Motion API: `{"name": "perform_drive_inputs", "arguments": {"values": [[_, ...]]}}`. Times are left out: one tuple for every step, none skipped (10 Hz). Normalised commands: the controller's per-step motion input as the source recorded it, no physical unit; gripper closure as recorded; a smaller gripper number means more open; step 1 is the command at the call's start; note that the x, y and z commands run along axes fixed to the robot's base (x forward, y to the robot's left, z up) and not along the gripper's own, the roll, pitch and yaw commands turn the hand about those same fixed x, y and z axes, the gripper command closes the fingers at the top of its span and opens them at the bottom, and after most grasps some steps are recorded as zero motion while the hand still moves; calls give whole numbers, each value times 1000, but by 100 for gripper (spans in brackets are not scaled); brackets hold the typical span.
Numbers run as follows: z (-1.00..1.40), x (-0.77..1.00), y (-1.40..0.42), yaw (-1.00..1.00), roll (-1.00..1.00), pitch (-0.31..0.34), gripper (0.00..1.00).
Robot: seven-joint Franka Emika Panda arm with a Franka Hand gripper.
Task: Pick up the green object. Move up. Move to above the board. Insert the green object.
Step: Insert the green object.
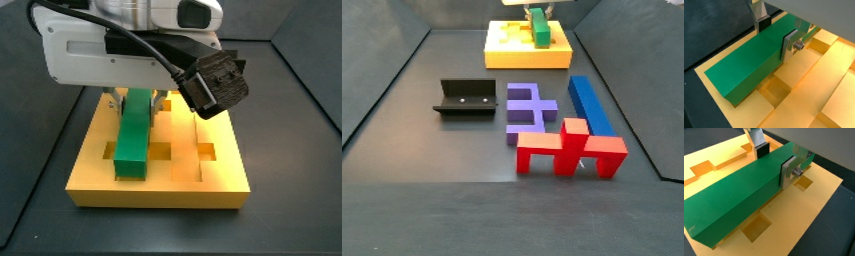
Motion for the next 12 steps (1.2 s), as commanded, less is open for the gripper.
{"name": "perform_drive_inputs", "arguments": {"values": [[-180, 0, 0, -69, 33, 0, 100], [-234, 0, -17, -57, 10, 0, 100], [-271, 0, -26, -57, 16, 0, 100], [-334, 0, 0, -40, 0, 0, 100], [-349, 0, -31, -37, 0, -17, 100], [-300, 69, -26, -57, -13, -13, 100], [-269, 214, 0, -91, -47, 0, 100], [-243, 226, 0, -129, 0, 0, 100], [-214, 209, 0, -143, 0, 10, 100], [-209, 91, 0, -91, 0, 0, 100], [-6, 0, 0, -17, 0, 0, 100], [0, 0, 0, 0, 0, 0, 100]]}}
